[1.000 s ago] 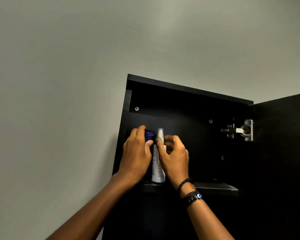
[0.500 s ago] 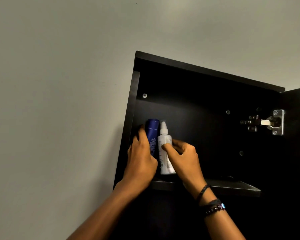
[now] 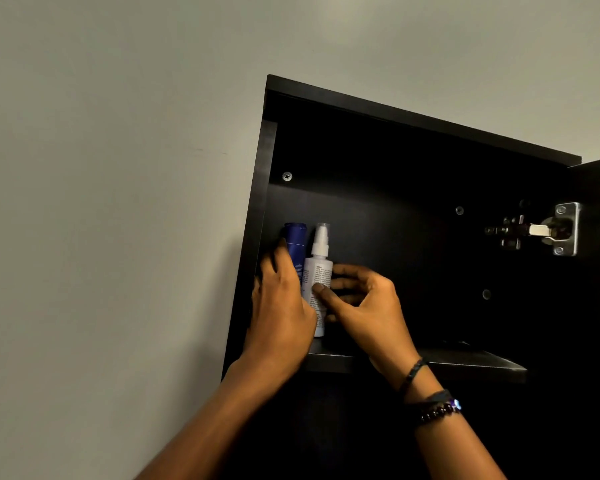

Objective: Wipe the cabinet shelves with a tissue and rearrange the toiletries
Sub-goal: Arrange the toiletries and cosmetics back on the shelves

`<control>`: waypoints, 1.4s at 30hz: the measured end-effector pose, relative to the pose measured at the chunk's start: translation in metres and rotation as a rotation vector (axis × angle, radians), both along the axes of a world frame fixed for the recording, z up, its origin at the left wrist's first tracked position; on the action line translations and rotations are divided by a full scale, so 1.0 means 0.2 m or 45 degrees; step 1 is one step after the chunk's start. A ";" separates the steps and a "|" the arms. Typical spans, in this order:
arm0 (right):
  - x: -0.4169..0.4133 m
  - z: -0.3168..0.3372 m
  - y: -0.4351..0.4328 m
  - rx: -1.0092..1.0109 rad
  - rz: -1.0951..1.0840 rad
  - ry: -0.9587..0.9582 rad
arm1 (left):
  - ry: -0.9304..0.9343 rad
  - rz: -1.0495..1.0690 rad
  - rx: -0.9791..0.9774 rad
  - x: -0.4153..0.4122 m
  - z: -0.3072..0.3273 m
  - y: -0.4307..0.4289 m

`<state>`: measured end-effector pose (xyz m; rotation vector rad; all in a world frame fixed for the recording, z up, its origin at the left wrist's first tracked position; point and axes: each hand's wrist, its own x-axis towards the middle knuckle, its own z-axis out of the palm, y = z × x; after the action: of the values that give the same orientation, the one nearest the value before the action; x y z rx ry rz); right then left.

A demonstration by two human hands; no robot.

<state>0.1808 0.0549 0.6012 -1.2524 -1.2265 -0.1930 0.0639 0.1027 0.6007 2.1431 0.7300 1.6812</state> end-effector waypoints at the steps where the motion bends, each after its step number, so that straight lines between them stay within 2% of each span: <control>1: 0.00 0.00 0.00 -0.006 0.002 0.002 | 0.008 0.000 -0.001 0.00 0.00 0.00; 7: -0.03 0.01 -0.02 -0.020 -0.067 -0.016 | 0.019 0.006 0.015 -0.01 -0.01 -0.01; 13: -0.09 -0.02 -0.04 0.139 -0.416 -0.138 | 0.043 0.013 0.112 -0.06 -0.06 -0.08; 17: -0.15 -0.15 -0.07 0.147 -0.718 -0.368 | 0.090 -0.043 0.165 -0.12 -0.21 -0.15; 21: -0.18 -0.32 -0.11 0.121 -0.858 -0.520 | 0.206 0.004 0.385 -0.18 -0.43 -0.19; 24: -0.21 -0.45 -0.16 0.057 -0.911 -0.544 | 0.295 0.027 0.479 -0.23 -0.59 -0.21; 27: -0.28 -0.60 -0.24 -0.009 -0.827 -0.464 | 0.357 -0.049 0.438 -0.29 -0.75 -0.25; 33: -0.45 -0.99 -0.42 -0.149 -0.692 -0.141 | 0.412 -0.210 0.272 -0.40 -1.08 -0.38; 38: -0.56 -1.46 -0.58 -0.339 -0.741 0.118 | 0.466 -0.409 0.012 -0.45 -1.51 -0.49; 42: -0.60 -1.92 -0.73 -0.587 -0.813 0.282 | 0.631 -0.586 -0.210 -0.46 -1.91 -0.61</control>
<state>0.0607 -0.0920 0.2175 -1.9930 -0.6622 -0.2314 -0.0276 -0.0192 0.2182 2.3918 0.4220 0.8423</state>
